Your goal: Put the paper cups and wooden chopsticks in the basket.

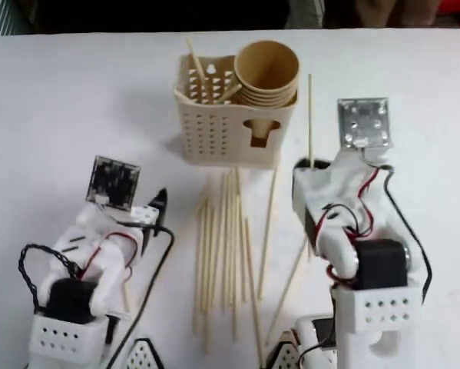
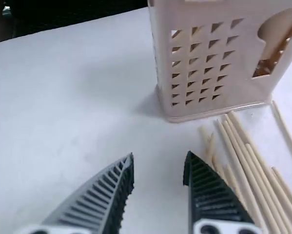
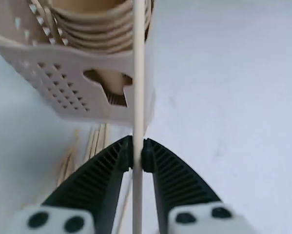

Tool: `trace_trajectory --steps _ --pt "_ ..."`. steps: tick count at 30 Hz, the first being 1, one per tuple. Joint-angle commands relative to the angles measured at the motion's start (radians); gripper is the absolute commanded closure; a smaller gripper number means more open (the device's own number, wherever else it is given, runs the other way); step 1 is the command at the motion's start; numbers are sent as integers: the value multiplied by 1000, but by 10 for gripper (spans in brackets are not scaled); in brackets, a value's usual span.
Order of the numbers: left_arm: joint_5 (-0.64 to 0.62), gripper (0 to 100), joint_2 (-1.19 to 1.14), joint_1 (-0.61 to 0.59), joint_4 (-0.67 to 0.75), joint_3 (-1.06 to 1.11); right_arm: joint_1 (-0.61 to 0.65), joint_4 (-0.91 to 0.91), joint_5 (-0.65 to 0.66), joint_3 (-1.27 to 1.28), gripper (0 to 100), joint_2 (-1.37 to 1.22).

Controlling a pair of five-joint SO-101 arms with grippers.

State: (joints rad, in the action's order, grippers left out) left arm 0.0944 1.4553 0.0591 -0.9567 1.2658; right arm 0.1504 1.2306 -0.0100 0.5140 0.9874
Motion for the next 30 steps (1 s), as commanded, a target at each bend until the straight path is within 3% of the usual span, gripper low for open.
trace_trajectory --steps 1,6,11,21,30 --pt "2 820 30 -54 86 71 67 -85 8 -112 981 15" --pt "0 821 30 -143 135 138 211 -338 14 -118 981 12" --pt "0 823 30 -150 129 143 292 -639 15 -120 978 -107" --pt "0 823 35 -150 127 152 294 -1299 15 -121 980 -490" --pt "0 823 35 -150 129 155 291 -1557 17 -121 980 -736"
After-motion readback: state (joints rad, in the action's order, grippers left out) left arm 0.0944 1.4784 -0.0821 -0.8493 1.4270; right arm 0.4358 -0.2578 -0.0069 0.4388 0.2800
